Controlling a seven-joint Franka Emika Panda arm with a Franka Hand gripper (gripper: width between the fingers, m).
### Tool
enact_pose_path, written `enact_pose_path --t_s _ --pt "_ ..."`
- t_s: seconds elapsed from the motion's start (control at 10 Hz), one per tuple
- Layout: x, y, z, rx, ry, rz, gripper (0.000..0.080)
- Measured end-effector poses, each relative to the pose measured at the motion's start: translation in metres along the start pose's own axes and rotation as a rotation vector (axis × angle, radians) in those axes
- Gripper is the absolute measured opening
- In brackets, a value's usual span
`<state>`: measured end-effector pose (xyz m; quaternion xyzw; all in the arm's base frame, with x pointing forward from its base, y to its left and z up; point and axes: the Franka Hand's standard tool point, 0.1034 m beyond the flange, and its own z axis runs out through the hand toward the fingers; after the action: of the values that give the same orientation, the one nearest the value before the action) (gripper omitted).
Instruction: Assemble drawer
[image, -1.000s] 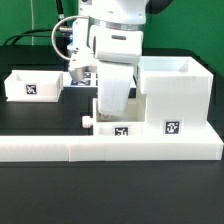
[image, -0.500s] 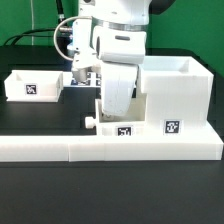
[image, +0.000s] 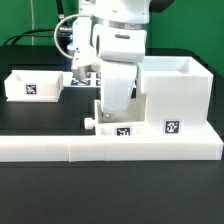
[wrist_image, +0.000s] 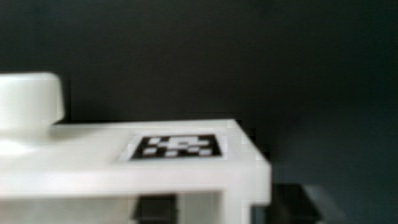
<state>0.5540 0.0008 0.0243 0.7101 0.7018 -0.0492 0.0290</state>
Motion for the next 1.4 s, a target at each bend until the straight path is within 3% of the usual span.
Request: enact_pose_path --t_s 0.1,0.2,0.3,0.4,0.7,1.0,1.4 --pt "-0.002 0.001 -0.009 0.012 -0.007 0.001 0.0428" --pt "-0.004 0.002 -0.017 0.019 -0.013 0.003 0.0428" --pt "-0.009 0.003 -0.024 0.025 -0.018 -0.001 0.06" --pt "-0.016 0.004 -0.029 0.024 -0.021 -0.007 0.0634" --pt "-0.047 0.003 -0.024 0.034 -0.021 -0.071 0.0649" --pt "-0.046 0.003 -0.024 0.034 -0.016 -0.076 0.0649" --pt "-0.074 0.001 -0.012 0.055 0.119 -0.116 0.0649"
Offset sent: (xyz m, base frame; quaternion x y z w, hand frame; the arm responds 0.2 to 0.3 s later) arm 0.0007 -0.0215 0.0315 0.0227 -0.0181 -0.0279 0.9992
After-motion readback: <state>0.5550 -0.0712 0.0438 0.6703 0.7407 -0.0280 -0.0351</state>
